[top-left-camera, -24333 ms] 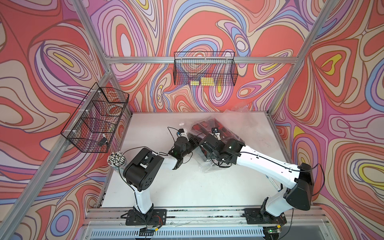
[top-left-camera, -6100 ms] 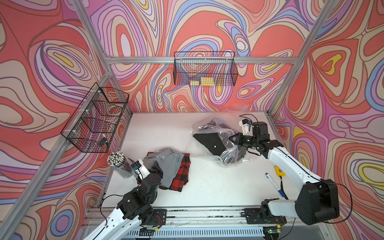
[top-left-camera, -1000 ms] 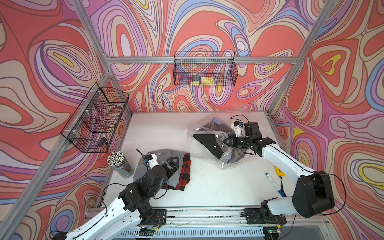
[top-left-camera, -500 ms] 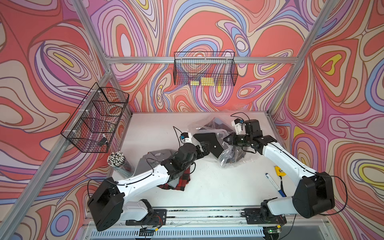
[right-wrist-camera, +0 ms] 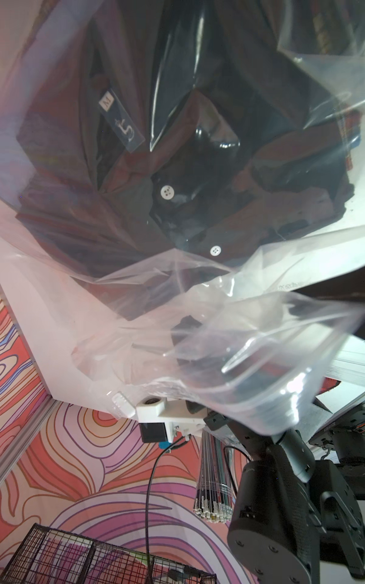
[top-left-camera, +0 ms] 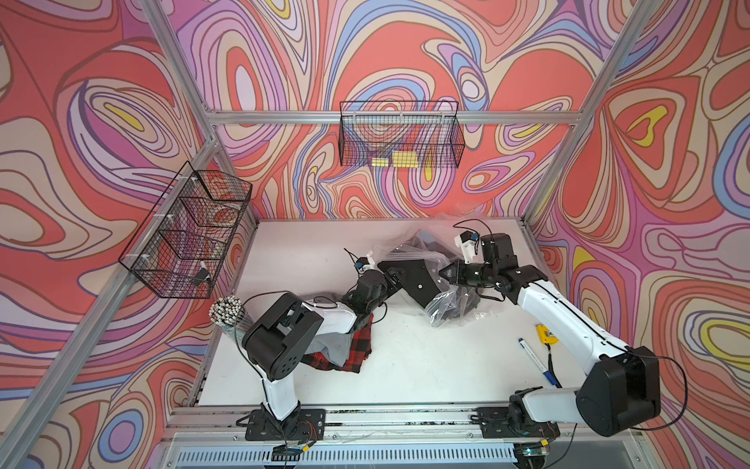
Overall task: Take the shirt out of the vacuum bag
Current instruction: Take out the shirt from the vacuum bag.
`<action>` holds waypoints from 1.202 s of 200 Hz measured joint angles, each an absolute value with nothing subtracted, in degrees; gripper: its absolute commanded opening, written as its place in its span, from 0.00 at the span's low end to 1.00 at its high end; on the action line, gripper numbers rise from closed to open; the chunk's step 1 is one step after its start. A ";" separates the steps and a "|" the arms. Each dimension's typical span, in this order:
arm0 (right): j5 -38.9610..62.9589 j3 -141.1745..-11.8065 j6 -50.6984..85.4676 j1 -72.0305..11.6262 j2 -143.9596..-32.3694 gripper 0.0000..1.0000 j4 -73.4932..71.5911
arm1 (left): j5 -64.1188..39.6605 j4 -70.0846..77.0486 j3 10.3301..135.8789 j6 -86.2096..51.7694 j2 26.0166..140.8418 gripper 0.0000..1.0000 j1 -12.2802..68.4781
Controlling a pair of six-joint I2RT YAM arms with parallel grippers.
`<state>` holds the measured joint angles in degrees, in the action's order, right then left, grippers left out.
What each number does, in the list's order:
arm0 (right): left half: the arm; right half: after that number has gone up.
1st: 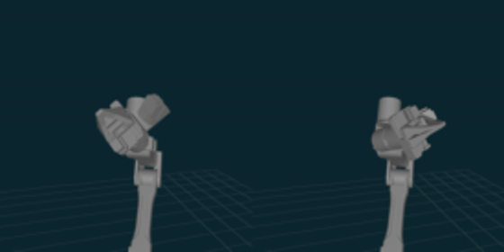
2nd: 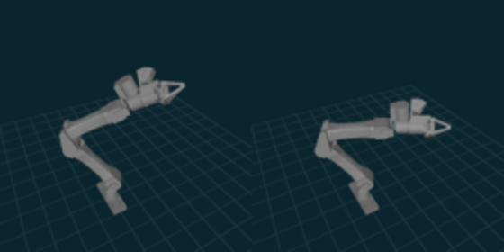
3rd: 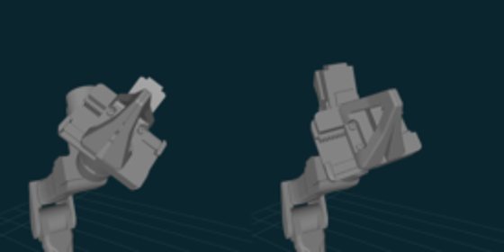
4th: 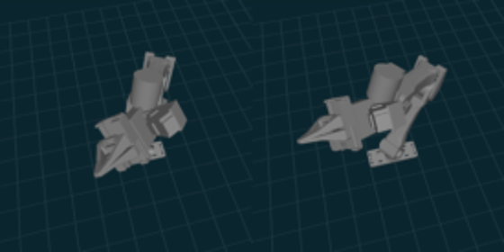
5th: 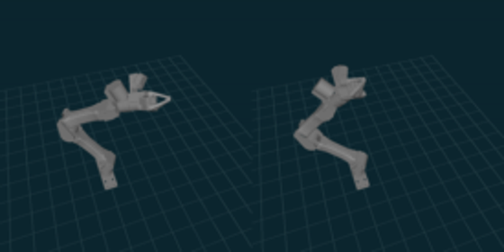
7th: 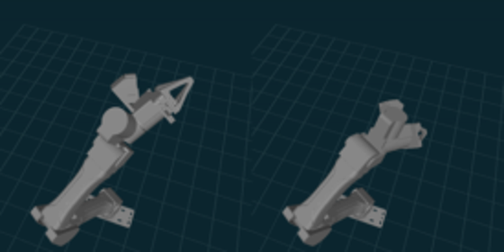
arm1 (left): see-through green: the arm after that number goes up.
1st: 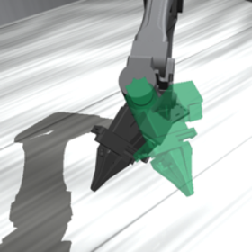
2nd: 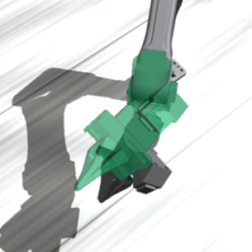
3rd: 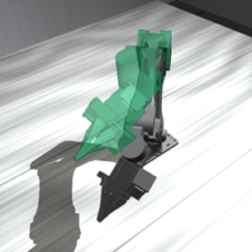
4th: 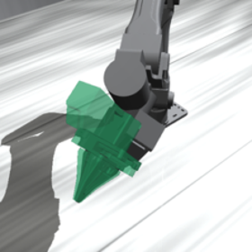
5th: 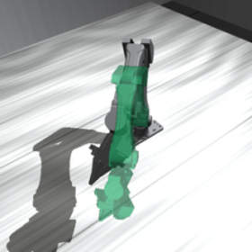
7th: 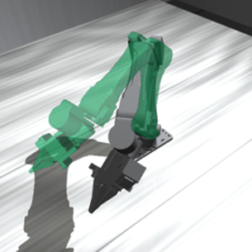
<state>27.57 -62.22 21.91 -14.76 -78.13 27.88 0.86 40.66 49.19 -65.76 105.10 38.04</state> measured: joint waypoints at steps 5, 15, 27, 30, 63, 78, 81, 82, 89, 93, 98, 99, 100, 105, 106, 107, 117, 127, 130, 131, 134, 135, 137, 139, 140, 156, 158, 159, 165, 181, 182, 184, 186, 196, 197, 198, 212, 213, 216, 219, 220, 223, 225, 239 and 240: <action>27.55 -62.22 21.91 -14.76 -78.13 0.00 27.92 | 0.54 41.65 49.80 -66.06 106.06 0.86 37.89; 27.51 -62.22 21.91 -14.76 -78.13 0.00 27.92 | 0.08 43.48 50.70 -66.41 107.74 0.85 37.47; 27.53 -62.22 21.91 -14.79 -78.13 0.00 27.92 | -0.25 44.99 51.42 -66.89 109.34 0.85 36.77; 27.53 -62.22 21.91 -14.79 -78.13 0.00 27.90 | -0.27 45.17 51.59 -67.00 109.65 0.85 36.64; 27.55 -62.22 21.91 -14.83 -78.13 0.00 27.88 | -1.06 45.23 53.06 -67.77 111.68 0.87 35.97; 27.55 -62.22 21.91 -14.83 -78.13 0.00 27.88 | -1.02 45.23 52.38 -67.77 111.44 0.90 36.03; 27.57 -62.22 21.91 -14.83 -78.13 0.00 27.88 | -1.02 45.19 52.16 -67.77 111.37 0.91 36.03; 27.57 -62.22 21.89 -14.83 -78.13 0.00 27.88 | -0.99 45.12 51.99 -67.77 111.28 0.91 36.05; 27.59 -62.24 21.89 -14.83 -78.13 0.00 27.88 | -0.99 44.71 51.42 -67.70 111.04 0.91 36.05; 27.57 -62.24 21.89 -14.83 -78.13 0.00 27.88 | -1.02 44.47 51.13 -67.64 110.96 0.91 36.05; 27.59 -62.26 21.87 -14.83 -78.13 0.00 27.86 | -1.06 43.97 50.94 -67.53 110.89 0.90 36.05; 27.59 -62.26 21.87 -14.83 -78.13 0.00 27.86 | -1.06 43.88 50.94 -67.53 110.89 0.91 36.05; 27.59 -62.26 21.87 -14.83 -78.13 0.00 27.86 | -1.06 43.79 50.94 -67.51 110.89 0.91 36.05; 27.62 -62.26 21.87 -14.83 -78.13 0.00 27.86 | -1.13 43.33 50.94 -67.51 110.89 0.90 36.05; 27.62 -62.26 21.87 -14.83 -78.13 0.00 27.86 | -1.13 43.16 50.94 -67.51 110.89 0.90 36.05; 27.64 -62.26 21.87 -14.83 -78.13 0.00 27.86 | -1.15 43.09 50.94 -67.51 110.89 0.90 36.05; 27.68 -62.26 21.89 -14.85 -78.17 0.00 27.83 | -1.50 42.70 50.94 -67.48 110.89 0.89 36.05; 27.70 -62.35 21.89 -14.90 -78.26 0.00 27.83 | -1.61 42.68 50.94 -67.48 110.89 0.89 36.05; 27.70 -62.37 21.89 -14.92 -78.32 0.00 27.81 | -1.63 42.68 50.94 -67.48 110.89 0.89 36.05; 27.73 -62.39 21.89 -14.94 -78.35 0.00 27.81 | -1.65 42.68 50.94 -67.48 110.89 0.89 36.05; 27.73 -62.43 21.89 -14.96 -78.39 0.00 27.81 | -1.65 42.68 50.94 -67.48 110.89 0.89 36.05; 27.73 -62.46 21.89 -14.96 -78.41 0.00 27.81 | -1.65 42.68 50.94 -67.48 110.89 0.89 36.05; 27.73 -62.48 21.89 -15.00 -78.46 0.00 27.81 | -1.65 42.70 50.94 -67.48 110.89 0.89 36.05; 27.73 -62.54 21.89 -15.00 -78.52 0.00 27.81 | -1.65 42.70 50.94 -67.48 110.89 0.89 36.05; 27.73 -62.57 21.89 -15.00 -78.54 0.00 27.83 | -1.65 42.70 50.94 -67.48 110.89 0.89 36.05; 27.75 -62.70 21.89 -15.20 -78.72 0.00 27.68 | -1.63 42.70 51.13 -67.24 111.07 0.88 36.05; 27.73 -62.70 21.89 -15.20 -78.72 0.00 27.66 | -1.63 42.65 51.22 -67.24 111.11 0.88 36.05; 27.75 -62.70 21.89 -15.20 -78.72 0.00 27.66 | -1.65 42.65 51.31 -67.22 111.13 0.88 36.05; 27.75 -62.70 21.89 -15.22 -78.74 0.00 27.62 | -1.69 42.61 51.72 -67.11 111.48 0.88 36.05; 27.73 -62.70 21.89 -15.27 -79.07 0.00 27.38 | -1.98 42.54 53.60 -67.05 112.68 0.86 36.05; 27.73 -62.70 21.89 -15.27 -79.09 0.00 27.38 | -1.98 42.57 53.71 -67.05 112.79 0.86 36.05; 27.73 -62.70 21.89 -15.29 -79.15 0.00 27.38 | -1.98 42.57 54.04 -67.05 113.03 0.85 36.05; 27.73 -62.70 21.91 -15.29 -79.22 0.00 27.35 | -1.98 42.57 54.26 -67.02 113.16 0.85 36.05; 27.73 -62.70 21.91 -15.35 -79.48 0.00 27.24 | -2.00 42.63 55.53 -67.07 114.26 0.80 36.05; 27.73 -62.70 21.91 -15.35 -79.53 0.00 27.24 | -2.00 42.63 55.68 -67.07 114.39 0.80 36.05; 27.73 -62.70 21.91 -15.35 -79.57 0.00 27.20 | -2.02 42.63 55.77 -67.05 114.48 0.79 36.03; 27.73 -62.72 21.91 -15.46 -79.81 0.00 26.98 | -1.96 42.65 56.27 -67.02 115.42 0.67 36.03; 27.73 -62.72 21.89 -15.46 -79.83 0.00 26.98 | -1.96 42.63 56.27 -67.00 115.48 0.66 36.03; 27.73 -62.76 21.89 -15.49 -79.88 0.00 27.00 | -1.93 42.61 56.27 -66.98 115.55 0.64 36.01; 27.73 -62.81 21.89 -15.49 -79.94 0.00 27.00 | -1.96 42.57 56.25 -66.87 115.61 0.62 36.01; 27.73 -62.81 21.89 -15.49 -79.96 0.00 26.98 | -1.96 42.57 56.25 -66.81 115.61 0.61 36.01; 27.73 -62.85 21.89 -15.49 -79.99 0.00 26.98 | -1.93 42.57 56.25 -66.81 115.61 0.58 36.01; 27.73 -62.87 21.89 -15.49 -80.03 0.00 26.98 | -1.96 42.57 56.25 -66.63 115.61 0.57 36.01; 27.73 -63.05 21.91 -15.49 -80.16 0.00 26.89 | -1.93 42.61 56.27 -66.22 115.59 0.50 36.01; 27.73 -63.05 21.89 -15.49 -80.18 0.00 26.89 | -1.93 42.61 56.27 -66.17 115.59 0.49 36.01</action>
